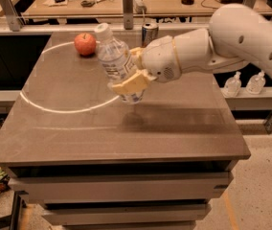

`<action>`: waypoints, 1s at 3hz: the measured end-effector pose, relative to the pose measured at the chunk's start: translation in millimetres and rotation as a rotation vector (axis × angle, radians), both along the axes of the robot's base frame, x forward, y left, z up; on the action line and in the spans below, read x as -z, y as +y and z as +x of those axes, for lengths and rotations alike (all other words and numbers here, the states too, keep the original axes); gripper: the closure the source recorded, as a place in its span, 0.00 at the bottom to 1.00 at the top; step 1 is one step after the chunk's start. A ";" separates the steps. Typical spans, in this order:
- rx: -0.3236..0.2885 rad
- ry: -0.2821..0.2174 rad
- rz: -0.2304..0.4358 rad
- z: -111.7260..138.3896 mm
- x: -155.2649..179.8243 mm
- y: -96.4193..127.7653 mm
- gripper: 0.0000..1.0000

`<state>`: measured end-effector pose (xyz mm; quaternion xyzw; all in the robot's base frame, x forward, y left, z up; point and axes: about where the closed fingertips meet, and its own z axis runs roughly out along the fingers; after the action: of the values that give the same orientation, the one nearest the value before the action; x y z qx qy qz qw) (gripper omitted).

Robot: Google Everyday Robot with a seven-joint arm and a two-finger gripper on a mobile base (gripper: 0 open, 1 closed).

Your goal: Knock blue plastic bottle over

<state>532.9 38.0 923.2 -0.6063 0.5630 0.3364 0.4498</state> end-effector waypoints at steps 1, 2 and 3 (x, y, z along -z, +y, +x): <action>0.037 -0.008 -0.229 1.4 -19.9 -34.5 1.00; 0.052 -0.010 -0.436 2.7 -24.9 -61.6 1.00; -0.009 -0.021 -0.648 -1.1 -18.9 -67.4 1.00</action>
Offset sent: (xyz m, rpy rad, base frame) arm 0.0068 -0.1029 0.0335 -0.6801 -0.0111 -0.0755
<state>531.8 -29.5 942.1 -0.7237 0.6336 0.1354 0.2377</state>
